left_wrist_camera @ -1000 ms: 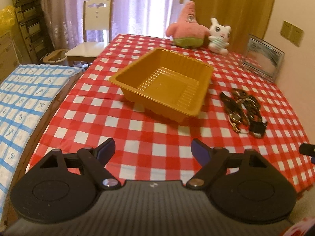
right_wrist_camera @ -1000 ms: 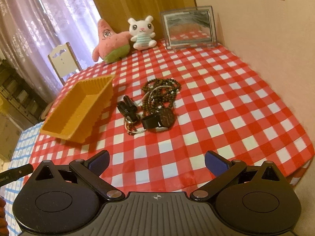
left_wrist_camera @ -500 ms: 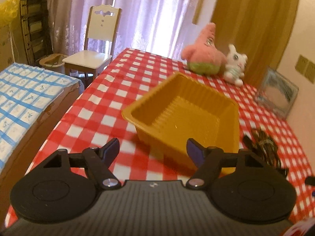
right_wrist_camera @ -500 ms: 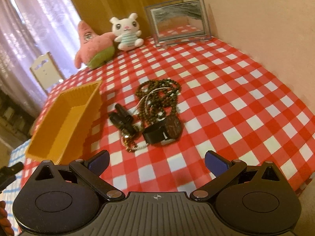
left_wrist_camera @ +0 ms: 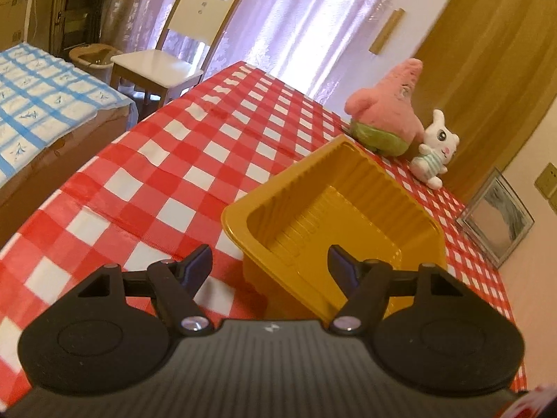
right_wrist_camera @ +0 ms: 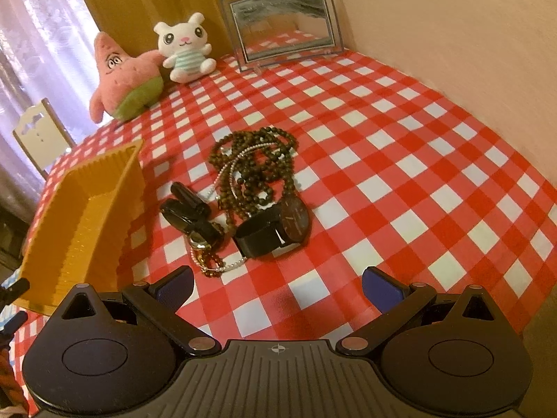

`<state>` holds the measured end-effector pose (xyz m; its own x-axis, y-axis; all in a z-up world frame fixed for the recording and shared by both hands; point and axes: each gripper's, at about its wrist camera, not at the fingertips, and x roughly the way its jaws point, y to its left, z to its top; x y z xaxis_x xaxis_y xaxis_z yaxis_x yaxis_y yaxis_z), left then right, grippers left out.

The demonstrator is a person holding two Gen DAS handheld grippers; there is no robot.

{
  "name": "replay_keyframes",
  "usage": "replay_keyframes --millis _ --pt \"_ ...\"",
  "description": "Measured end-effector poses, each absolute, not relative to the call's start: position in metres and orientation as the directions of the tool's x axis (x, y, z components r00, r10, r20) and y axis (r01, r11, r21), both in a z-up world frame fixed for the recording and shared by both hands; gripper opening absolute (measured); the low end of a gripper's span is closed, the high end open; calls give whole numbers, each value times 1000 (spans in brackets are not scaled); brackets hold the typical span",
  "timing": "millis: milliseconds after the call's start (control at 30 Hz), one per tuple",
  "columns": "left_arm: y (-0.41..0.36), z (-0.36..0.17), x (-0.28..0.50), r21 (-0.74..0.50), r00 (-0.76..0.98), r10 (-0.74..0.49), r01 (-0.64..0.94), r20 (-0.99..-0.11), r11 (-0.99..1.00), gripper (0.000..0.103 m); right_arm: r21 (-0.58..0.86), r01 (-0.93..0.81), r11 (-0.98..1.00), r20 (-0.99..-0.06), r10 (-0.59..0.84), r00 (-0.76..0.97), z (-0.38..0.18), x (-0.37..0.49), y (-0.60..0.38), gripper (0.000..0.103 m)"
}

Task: Organize jewelry
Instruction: 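Move the left tool to the orange tray rim and grasp it, then grasp the black watch with the right tool while the left tool holds the tray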

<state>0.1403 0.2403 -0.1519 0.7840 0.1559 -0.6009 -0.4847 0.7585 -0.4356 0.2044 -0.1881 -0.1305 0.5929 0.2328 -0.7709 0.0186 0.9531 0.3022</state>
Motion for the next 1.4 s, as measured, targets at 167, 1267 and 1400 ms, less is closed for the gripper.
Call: replay_keyframes --millis 167,1267,1400 --pt "249 -167 156 -436 800 150 -462 -581 773 57 282 39 959 -788 208 579 -136 203 -186 103" --pt "170 -132 163 -119 852 215 -305 -477 945 7 261 80 962 -785 164 598 -153 217 -184 79" --pt "164 -129 164 -73 854 218 -285 -473 956 7 336 97 937 -765 212 608 -153 222 -188 73"
